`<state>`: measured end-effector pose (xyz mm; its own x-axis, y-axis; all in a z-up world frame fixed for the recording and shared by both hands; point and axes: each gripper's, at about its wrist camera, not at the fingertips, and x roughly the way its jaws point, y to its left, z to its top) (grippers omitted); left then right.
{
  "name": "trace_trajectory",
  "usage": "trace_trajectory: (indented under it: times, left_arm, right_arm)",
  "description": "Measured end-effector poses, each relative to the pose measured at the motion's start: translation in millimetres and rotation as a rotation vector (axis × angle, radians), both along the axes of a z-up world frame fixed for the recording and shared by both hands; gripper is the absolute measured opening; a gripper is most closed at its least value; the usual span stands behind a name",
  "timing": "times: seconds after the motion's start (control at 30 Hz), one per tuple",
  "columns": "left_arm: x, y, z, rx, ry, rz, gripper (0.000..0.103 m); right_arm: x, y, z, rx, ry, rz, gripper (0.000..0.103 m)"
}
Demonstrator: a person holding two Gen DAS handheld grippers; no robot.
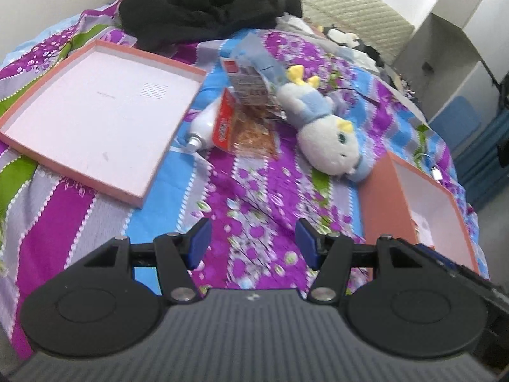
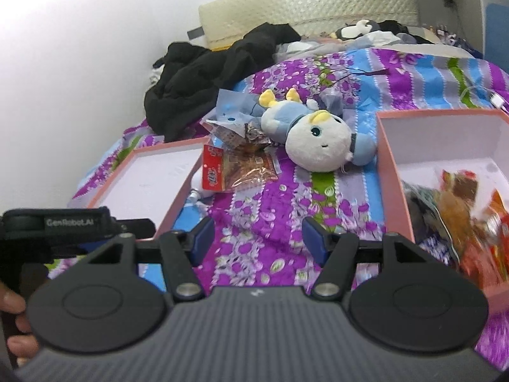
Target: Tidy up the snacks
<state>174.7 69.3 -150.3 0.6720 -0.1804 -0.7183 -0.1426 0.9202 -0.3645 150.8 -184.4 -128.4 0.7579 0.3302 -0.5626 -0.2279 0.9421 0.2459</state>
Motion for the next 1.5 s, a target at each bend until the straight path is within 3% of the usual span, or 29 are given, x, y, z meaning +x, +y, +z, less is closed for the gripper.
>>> trace_trajectory:
  times: [0.2,0.53,0.9,1.03,1.13,1.2,1.27,1.3,1.5]
  left_arm:
    - [55.4,14.5,-33.0,0.008,0.012,0.026,0.063]
    - [131.7,34.5,-93.3,-0.033,0.022,0.085,0.062]
    - [180.8,54.8,-124.2,-0.182,0.001,0.172,0.042]
    - [187.5,56.4,-131.7,-0.219,0.022,0.191,0.041]
    - [192.3,57.6,-142.4,-0.266,0.04,0.196,0.027]
    - [194.7,58.6,-146.6,-0.295,0.049,0.208,0.015]
    - [196.9,58.1,-146.9,-0.315,0.039,0.212,0.007]
    - [197.7,56.9,-145.1,-0.319,0.032,0.209,0.005]
    - [192.3,44.6,-119.9,-0.277,-0.012,0.209,0.0]
  right_arm:
    - [59.8,19.7,-19.0,-0.1,-0.006,0.084,0.063]
    - [156.5,66.8,-58.6,-0.402,-0.041,0.248,0.062]
    - [234.7,120.4,-69.1,-0.554,-0.207,0.409,0.062]
    - [250.7,139.1,-67.0,-0.572,-0.279,0.467,0.062]
    - [257.2,150.9,-67.3,-0.576,-0.312,0.497,0.061]
    - [258.7,157.8,-69.0,-0.585,-0.333,0.521,0.054]
    - [260.5,164.2,-72.4,-0.612,-0.324,0.533,0.025]
    - [259.8,165.6,-72.9,-0.617,-0.322,0.531,0.019]
    - [247.5,155.4,-56.5,-0.625,-0.323,0.481,0.01]
